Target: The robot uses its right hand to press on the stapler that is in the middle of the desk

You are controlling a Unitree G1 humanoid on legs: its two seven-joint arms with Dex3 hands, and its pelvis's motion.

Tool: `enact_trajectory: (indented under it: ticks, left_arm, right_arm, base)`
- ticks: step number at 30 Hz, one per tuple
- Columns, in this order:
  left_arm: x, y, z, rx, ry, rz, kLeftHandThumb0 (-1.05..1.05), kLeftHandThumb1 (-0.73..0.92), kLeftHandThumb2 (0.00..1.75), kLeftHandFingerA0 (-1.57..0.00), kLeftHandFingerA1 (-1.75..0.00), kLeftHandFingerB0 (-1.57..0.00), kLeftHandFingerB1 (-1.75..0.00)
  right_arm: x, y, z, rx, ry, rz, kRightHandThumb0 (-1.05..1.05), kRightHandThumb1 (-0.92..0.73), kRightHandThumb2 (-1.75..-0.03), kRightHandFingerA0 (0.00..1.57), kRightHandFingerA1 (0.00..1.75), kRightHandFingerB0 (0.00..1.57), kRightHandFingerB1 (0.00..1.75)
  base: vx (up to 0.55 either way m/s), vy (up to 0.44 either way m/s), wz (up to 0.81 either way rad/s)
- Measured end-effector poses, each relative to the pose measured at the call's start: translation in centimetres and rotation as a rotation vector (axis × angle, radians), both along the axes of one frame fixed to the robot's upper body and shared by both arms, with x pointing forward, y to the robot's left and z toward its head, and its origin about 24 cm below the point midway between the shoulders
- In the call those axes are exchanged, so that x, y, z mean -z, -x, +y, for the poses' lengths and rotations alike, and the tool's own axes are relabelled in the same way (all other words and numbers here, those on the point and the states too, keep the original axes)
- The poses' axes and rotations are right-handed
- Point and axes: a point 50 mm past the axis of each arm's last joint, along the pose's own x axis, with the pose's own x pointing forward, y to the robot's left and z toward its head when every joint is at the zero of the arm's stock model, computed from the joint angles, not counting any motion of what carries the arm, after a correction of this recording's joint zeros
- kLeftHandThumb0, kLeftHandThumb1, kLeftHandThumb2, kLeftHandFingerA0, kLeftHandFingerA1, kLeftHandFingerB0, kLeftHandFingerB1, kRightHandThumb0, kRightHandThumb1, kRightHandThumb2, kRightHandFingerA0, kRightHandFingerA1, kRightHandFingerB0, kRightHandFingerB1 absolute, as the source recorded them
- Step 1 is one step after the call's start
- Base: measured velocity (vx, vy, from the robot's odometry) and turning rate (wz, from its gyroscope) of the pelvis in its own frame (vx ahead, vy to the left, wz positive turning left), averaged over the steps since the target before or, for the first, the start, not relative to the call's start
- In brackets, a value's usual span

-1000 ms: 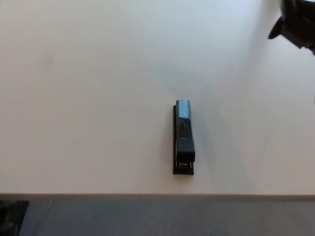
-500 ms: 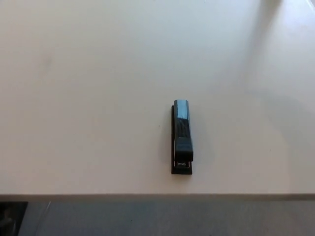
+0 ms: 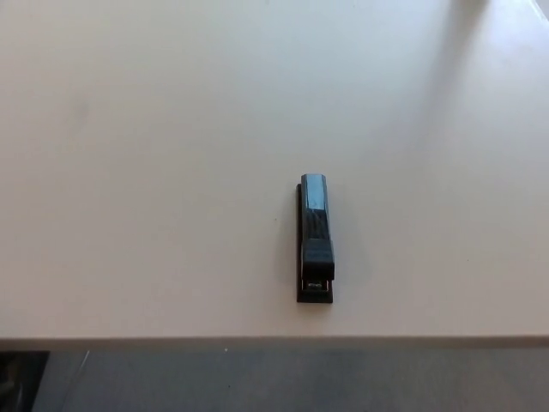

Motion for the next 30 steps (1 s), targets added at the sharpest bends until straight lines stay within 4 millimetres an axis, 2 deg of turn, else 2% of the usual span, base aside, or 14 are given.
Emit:
enact_trajectory:
  ticks: [3, 9, 12, 13, 14, 15, 17, 18, 19, 21, 26, 27, 28, 30]
  left_arm:
    - [0.0, 0.0, 0.0, 0.001, -0.001, 0.0, -0.36, 0.62, 1.17, -0.06, -0.51, -0.04, -0.51]
    - [0.0, -0.1, 0.0, 0.001, -0.001, 0.001, -0.36, 0.63, 1.17, -0.06, -0.52, -0.05, -0.51]
    - [-0.1, -0.2, 0.0, 0.0, -0.002, 0.003, -0.36, 0.62, 1.17, -0.07, -0.52, -0.05, -0.51]
    - [-0.1, -0.2, 0.0, 0.0, -0.003, 0.004, -0.36, 0.63, 1.17, -0.07, -0.52, -0.05, -0.51]
    - [-0.1, -0.2, 0.0, 0.0, -0.004, 0.005, -0.36, 0.63, 1.17, -0.06, -0.51, -0.04, -0.51]
    - [-0.1, -0.3, 0.0, 0.0, -0.008, 0.007, -0.35, 0.63, 1.17, -0.06, -0.51, -0.04, -0.51]
    - [-0.1, -0.3, 0.0, 0.0, -0.011, 0.008, -0.35, 0.63, 1.17, -0.06, -0.51, -0.04, -0.51]
    - [-0.1, -0.3, 0.0, 0.001, -0.013, 0.009, -0.35, 0.63, 1.18, -0.06, -0.52, -0.04, -0.51]
    - [-0.1, -0.3, 0.0, 0.0, -0.013, 0.01, -0.35, 0.64, 1.18, -0.06, -0.52, -0.04, -0.51]
    - [-0.1, -0.3, 0.0, 0.0, -0.015, 0.012, -0.35, 0.64, 1.18, -0.06, -0.52, -0.05, -0.51]
    - [-0.1, -0.4, 0.0, 0.002, -0.018, 0.013, -0.36, 0.63, 1.17, -0.06, -0.51, -0.05, -0.51]
    - [-0.1, -0.4, 0.0, 0.002, -0.02, 0.014, -0.36, 0.63, 1.17, -0.06, -0.52, -0.05, -0.51]
    - [-0.1, -0.4, 0.0, 0.002, -0.021, 0.014, -0.36, 0.63, 1.17, -0.06, -0.51, -0.05, -0.51]
    - [-0.2, -0.4, 0.0, 0.003, -0.021, 0.015, -0.36, 0.63, 1.17, -0.06, -0.51, -0.05, -0.51]
  right_arm:
    - [2.3, 0.1, 0.1, 0.011, -0.046, 0.094, -0.2, -0.7, -0.81, 1.09, 1.32, 0.85, 1.17]
    - [7.6, 0.8, 1.1, 0.039, -0.136, 0.343, -0.22, -0.74, -0.8, 1.03, 1.46, 0.83, 1.27]
    - [11.0, 1.6, 2.6, 0.037, -0.199, 0.5, -0.22, -0.76, -0.64, 0.87, 1.56, 0.71, 1.1]
    - [11.9, 1.8, 3.0, 0.034, -0.223, 0.534, -0.23, -0.74, -0.62, 0.83, 1.5, 0.67, 0.92]
    - [12.9, 2.1, 3.6, 0.028, -0.248, 0.575, -0.08, -0.61, -0.69, 0.73, 1.54, 0.64, 1.08]
    - [13.9, 2.2, 4.3, 0.015, -0.269, 0.629, -0.17, -0.73, -0.63, 0.69, 1.54, 0.65, 1.05]
    - [15.2, 2.3, 5.3, -0.011, -0.285, 0.704, -0.2, -0.75, -0.62, 0.71, 1.5, 0.7, 0.96]
    - [15.6, 2.3, 5.7, -0.019, -0.288, 0.732, -0.22, -0.74, -0.66, 0.72, 1.52, 0.67, 1.03]
    - [16.0, 2.4, 6.0, -0.027, -0.291, 0.76, -0.25, -0.74, -0.65, 0.76, 1.46, 0.68, 0.89]
    - [16.8, 2.4, 6.7, -0.042, -0.306, 0.807, -0.19, -0.78, -0.64, 0.69, 1.31, 0.62, 0.94]
    - [18.4, 2.5, 8.5, -0.096, -0.346, 0.913, -0.26, -0.75, -0.62, 0.84, 1.11, 0.64, 0.66]
    - [18.7, 2.4, 8.9, -0.113, -0.355, 0.936, -0.31, -0.74, -0.62, 0.9, 1.07, 0.66, 0.69]
    - [19.0, 2.4, 9.2, -0.134, -0.353, 0.963, -0.27, -0.73, -0.61, 0.95, 1.1, 0.67, 0.93]
    - [19.4, 2.1, 10.0, -0.197, -0.33, 1.031, -0.27, -0.73, -0.61, 0.95, 1.1, 0.67, 0.93]
  base:
    - [0.0, 0.0, 0.0]
    - [0.0, 0.0, 0.0]
    - [0.0, 0.0, 0.0]
    - [0.0, 0.0, 0.0]
    - [0.0, 0.0, 0.0]
    - [0.0, 0.0, 0.0]
    - [0.0, 0.0, 0.0]
    - [0.0, 0.0, 0.0]
    - [0.0, 0.0, 0.0]
    - [0.0, 0.0, 0.0]
    - [0.0, 0.0, 0.0]
    - [0.0, 0.0, 0.0]
    - [0.0, 0.0, 0.0]
    - [0.0, 0.0, 0.0]
